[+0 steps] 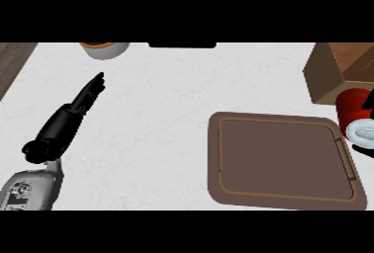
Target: Pick the can from the tray and place it in the cardboard box
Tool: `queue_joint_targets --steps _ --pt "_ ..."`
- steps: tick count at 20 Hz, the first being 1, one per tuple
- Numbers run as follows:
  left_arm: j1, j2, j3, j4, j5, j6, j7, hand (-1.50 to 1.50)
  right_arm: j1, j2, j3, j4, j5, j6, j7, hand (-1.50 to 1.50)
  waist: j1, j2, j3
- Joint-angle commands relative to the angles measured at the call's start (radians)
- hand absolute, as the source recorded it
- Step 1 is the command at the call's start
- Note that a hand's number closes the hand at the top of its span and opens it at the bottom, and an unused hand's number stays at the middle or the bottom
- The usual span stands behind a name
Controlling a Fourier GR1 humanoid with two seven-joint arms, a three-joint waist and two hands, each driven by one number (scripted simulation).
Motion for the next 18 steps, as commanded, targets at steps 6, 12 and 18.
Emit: queue_joint_targets --steps 6,12,18 --pt "-0.039 -0.002 0.011 0.062 -0.003 -0.013 -0.036 0.0 -0.361 -0.015 -0.015 0.49 0.096 -0.011 0.012 1.5 0.018 0.007 0.001" --pt "-0.058 -0.032 -0.026 -0.006 -0.008 -0.007 0.04 0.0 -0.495 -0.079 0.116 0.725 0.304 -0.024 -0.042 1.5 0.052 0.018 0.002" --pt "-0.038 -0.032 -0.042 0.015 -0.028 -0.012 -0.023 0.0 -0.572 -0.107 0.204 0.961 0.429 0.006 -0.163 1.5 0.073 0.027 0.003"
